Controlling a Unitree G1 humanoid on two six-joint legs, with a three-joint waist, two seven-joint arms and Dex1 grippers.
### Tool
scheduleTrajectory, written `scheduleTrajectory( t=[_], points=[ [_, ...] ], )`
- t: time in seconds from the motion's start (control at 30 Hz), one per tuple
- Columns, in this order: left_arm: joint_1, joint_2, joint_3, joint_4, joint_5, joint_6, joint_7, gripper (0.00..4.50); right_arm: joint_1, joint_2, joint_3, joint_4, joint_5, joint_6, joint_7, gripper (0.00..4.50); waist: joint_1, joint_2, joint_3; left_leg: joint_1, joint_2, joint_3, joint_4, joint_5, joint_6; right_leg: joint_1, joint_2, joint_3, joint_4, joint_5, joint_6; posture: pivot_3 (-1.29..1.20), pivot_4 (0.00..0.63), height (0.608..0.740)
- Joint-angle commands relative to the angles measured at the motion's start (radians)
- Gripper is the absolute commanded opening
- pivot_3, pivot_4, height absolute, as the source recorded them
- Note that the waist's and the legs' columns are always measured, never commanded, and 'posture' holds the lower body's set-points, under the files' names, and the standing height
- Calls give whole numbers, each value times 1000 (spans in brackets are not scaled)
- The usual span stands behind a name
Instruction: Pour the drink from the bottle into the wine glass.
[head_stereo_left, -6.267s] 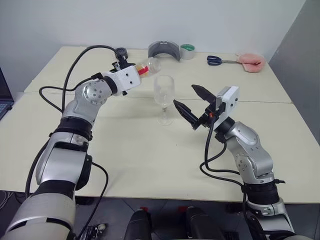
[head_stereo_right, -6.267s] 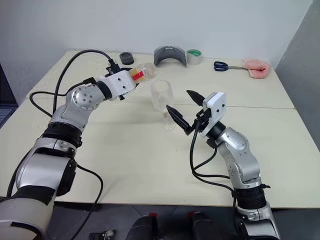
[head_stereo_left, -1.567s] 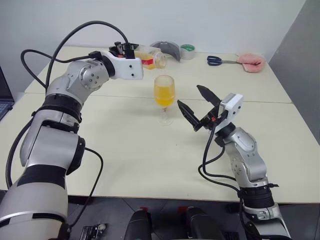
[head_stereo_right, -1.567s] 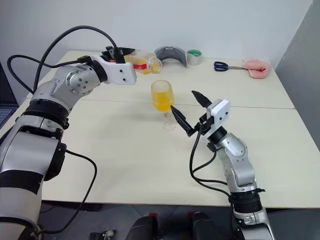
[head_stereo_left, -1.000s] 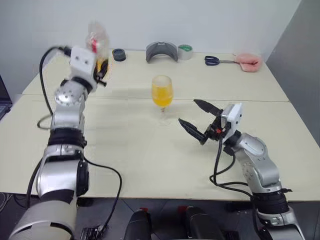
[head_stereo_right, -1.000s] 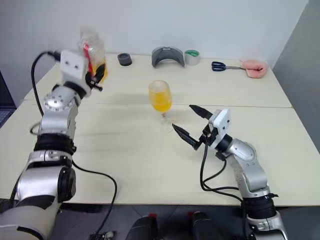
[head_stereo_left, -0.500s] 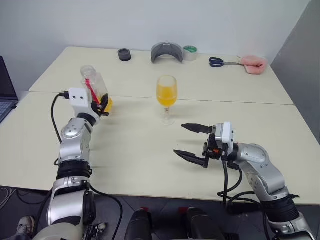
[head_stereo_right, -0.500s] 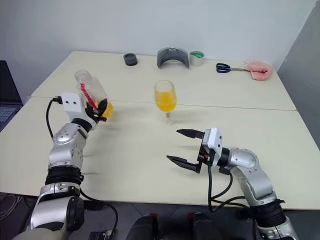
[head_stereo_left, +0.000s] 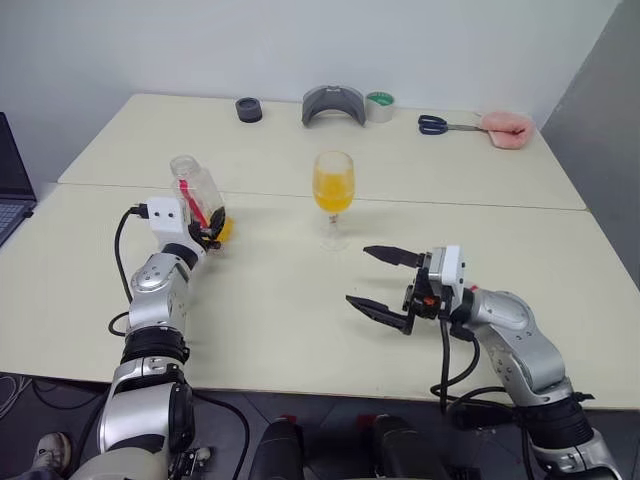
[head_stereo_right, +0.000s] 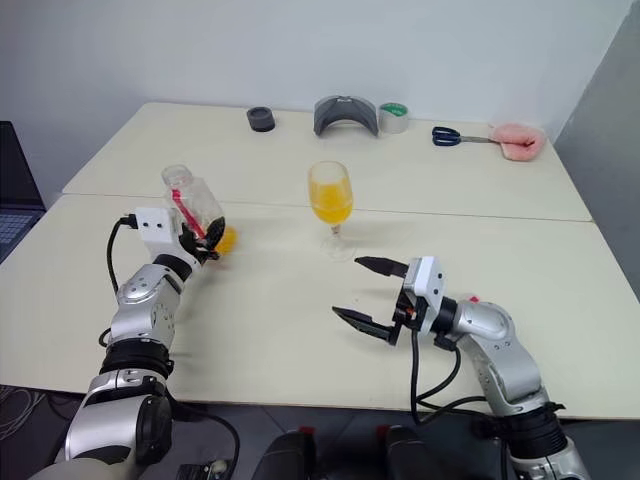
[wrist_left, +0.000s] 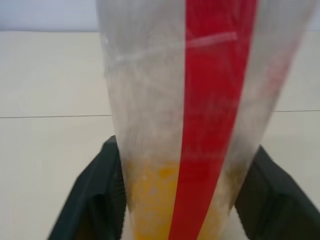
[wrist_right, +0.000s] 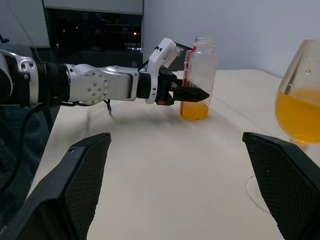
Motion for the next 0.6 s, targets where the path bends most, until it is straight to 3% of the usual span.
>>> scheduleTrajectory(
  t=[0.03,0.1,0.43,0.6],
  points=[
    [3,13,6,-47,-5,0,2,4008,-17,3,-14,-14,-4,-21,-10,4500,0,0,0,0,0,0,0,0,0,0,0,0,0,0,0,0,150,740],
    [20,15,5,-77,-3,15,10,4465,-14,3,-16,-17,-4,-19,-15,4500,0,0,0,0,0,0,0,0,0,0,0,0,0,0,0,0,150,740],
    [517,30,18,-858,-57,441,58,4465,148,-54,-117,-95,-35,37,-148,4500,0,0,0,0,1,0,-1,0,0,0,-2,1,0,0,0,0,150,740],
    [689,-30,80,-1184,-126,620,167,4465,219,-16,-197,-125,-71,136,-360,4500,0,-1,-1,1,1,0,-1,0,0,1,-2,1,-1,0,0,0,150,740]
  ],
)
